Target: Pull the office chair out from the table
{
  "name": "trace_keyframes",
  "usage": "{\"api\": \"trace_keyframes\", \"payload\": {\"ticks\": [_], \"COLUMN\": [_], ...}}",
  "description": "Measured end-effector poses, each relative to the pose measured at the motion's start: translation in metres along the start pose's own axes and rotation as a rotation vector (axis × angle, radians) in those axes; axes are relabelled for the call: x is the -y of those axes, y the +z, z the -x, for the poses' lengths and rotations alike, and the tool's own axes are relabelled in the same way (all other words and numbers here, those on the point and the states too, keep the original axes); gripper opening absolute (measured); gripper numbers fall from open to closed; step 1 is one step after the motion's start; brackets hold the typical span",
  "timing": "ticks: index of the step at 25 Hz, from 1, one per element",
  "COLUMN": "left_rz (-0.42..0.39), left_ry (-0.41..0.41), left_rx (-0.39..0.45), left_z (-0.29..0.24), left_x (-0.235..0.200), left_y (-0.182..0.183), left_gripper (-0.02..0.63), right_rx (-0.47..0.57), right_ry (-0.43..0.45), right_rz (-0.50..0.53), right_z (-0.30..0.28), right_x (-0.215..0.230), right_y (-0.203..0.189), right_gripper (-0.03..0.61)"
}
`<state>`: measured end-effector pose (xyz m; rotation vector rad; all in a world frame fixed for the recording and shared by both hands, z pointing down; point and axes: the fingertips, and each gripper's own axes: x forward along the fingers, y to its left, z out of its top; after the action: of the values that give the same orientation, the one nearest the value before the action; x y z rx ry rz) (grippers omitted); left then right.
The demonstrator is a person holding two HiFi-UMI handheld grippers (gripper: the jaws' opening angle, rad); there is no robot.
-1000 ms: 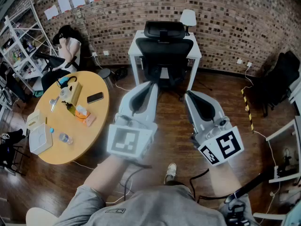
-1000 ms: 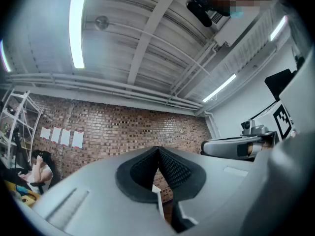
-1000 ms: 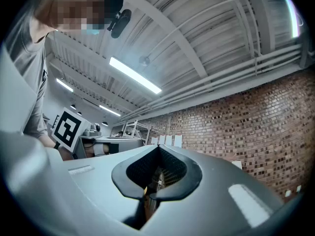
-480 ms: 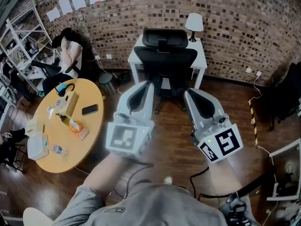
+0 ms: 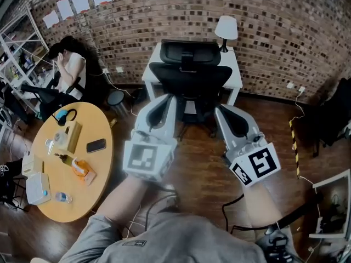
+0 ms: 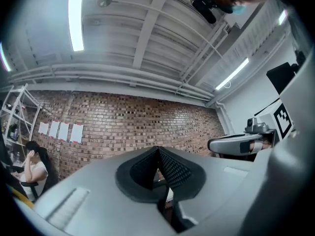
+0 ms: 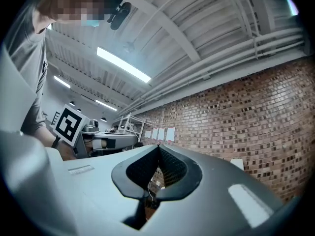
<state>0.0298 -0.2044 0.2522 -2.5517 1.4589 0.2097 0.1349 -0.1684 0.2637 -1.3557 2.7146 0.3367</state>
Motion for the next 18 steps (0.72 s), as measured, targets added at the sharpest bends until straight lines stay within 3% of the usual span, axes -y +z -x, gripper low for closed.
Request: {"api": "trace_keyframes", "payload": {"ticks": [9,18], "left_rz": [-0.032,-0.041], "left_ry": [-0.083,-0.089], "left_rx": [-0.024,-0.089], "left_z": [-0.111,-0.181], "left_x": [-0.106,-0.165], "left_y": [-0.061,-0.149], "left_gripper": [0.002,0.005], "right_rx": [-0.101,-0.216], "right_ry": [-0.095,-0.135], "right_rz": [0.043,0.068], "right_z": [-0.12,-0.172], "right_x": [0.07,0.135], "right_y": [-0.063,-0.14], "right_gripper": [0.014,0.021]}}
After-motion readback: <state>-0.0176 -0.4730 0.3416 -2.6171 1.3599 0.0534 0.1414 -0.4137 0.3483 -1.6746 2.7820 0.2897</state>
